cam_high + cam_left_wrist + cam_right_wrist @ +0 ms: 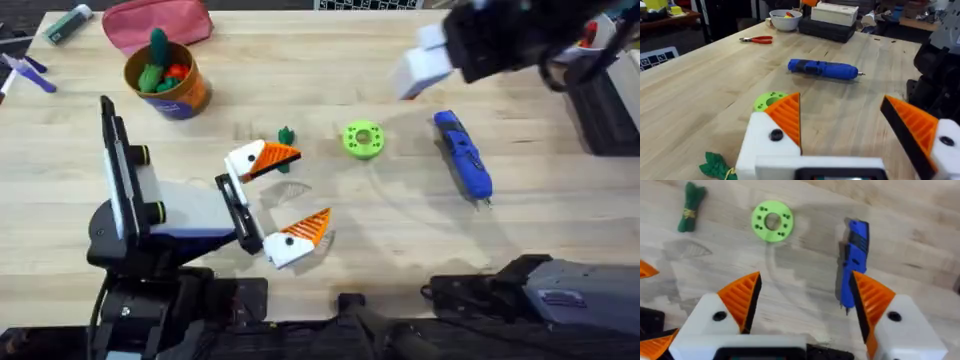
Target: Pick up the gripper from the table and insert it into the empty holder that is missing its gripper. Then pick up a screw, insert it into the mounting hole, and use the screwdriver to tighten it. Finally, clean up the table by picking up the vegetable and placing it into the bucket.
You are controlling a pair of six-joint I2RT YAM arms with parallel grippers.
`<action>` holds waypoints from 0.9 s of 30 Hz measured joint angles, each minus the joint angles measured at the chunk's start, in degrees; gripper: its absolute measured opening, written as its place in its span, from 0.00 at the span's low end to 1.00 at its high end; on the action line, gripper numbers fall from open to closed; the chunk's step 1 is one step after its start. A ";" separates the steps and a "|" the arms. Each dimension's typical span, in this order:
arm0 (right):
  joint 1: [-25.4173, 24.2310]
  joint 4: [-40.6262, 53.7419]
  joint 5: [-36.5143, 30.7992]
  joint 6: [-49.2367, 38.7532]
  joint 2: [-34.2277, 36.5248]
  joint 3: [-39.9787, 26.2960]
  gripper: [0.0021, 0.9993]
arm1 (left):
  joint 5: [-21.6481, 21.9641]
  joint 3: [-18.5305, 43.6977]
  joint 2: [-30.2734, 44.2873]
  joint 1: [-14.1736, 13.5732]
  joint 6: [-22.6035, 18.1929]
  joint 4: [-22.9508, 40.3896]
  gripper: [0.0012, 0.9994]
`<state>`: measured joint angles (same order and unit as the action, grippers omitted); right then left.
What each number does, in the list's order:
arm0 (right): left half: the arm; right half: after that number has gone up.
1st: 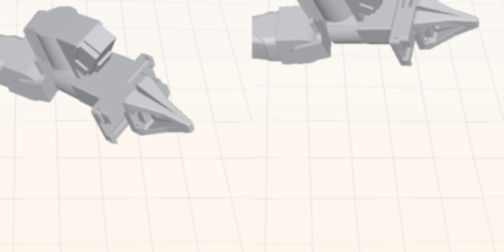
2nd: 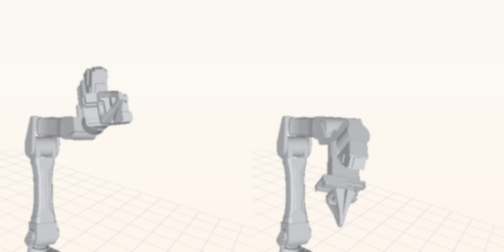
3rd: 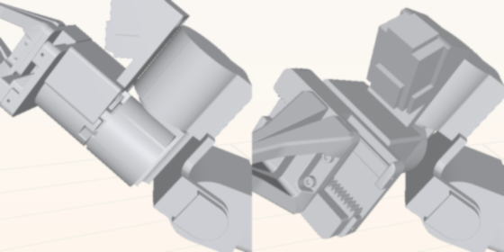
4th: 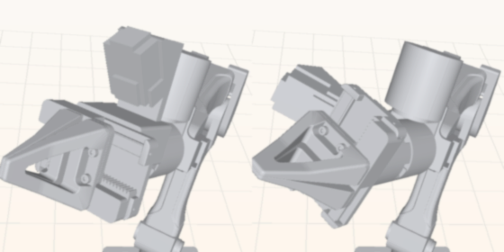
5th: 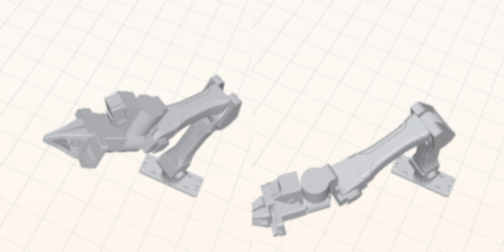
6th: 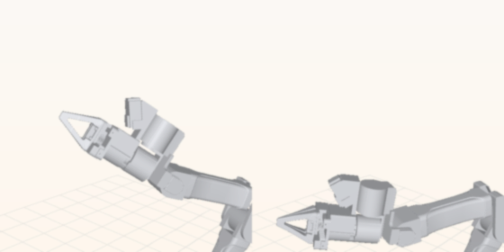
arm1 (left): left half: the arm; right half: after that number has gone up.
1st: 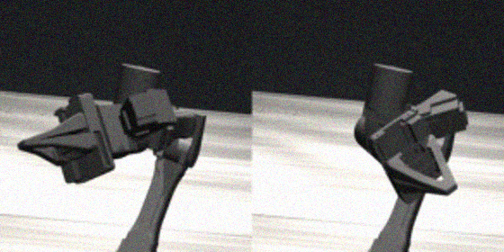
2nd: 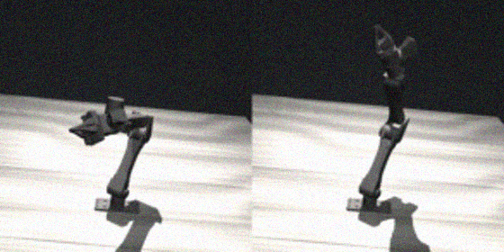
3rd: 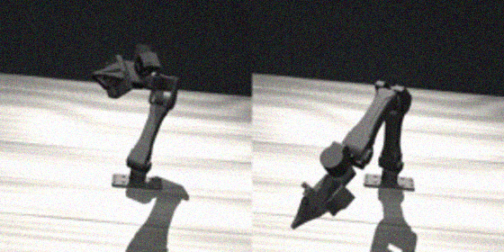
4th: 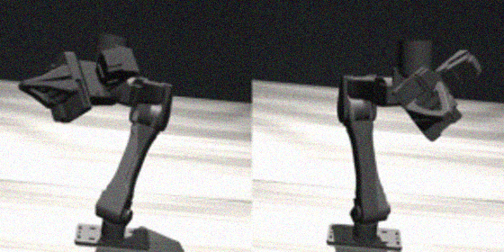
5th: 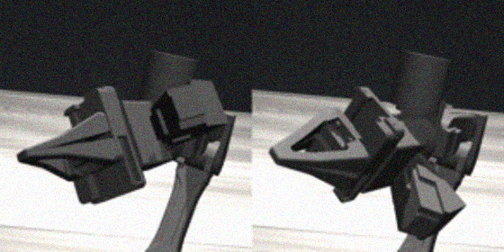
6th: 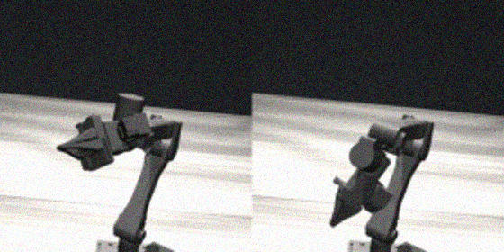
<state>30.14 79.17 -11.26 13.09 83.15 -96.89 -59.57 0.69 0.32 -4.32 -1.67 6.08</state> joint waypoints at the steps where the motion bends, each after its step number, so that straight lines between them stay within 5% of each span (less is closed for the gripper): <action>1: -0.93 0.38 -0.14 0.56 -0.34 0.25 0.99 | 0.00 0.00 -0.02 0.00 0.00 0.00 0.99; 12: -7.02 -6.85 -2.50 2.52 -2.62 16.15 0.99 | 0.00 0.00 -0.02 0.00 0.00 0.00 0.99; 27: -17.66 -12.62 -0.47 1.77 -15.25 30.79 0.99 | 0.00 0.00 -0.02 0.00 0.00 -0.02 0.99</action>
<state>12.48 66.55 -11.73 14.86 67.89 -66.10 -59.57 0.69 0.30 -4.32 -1.67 6.07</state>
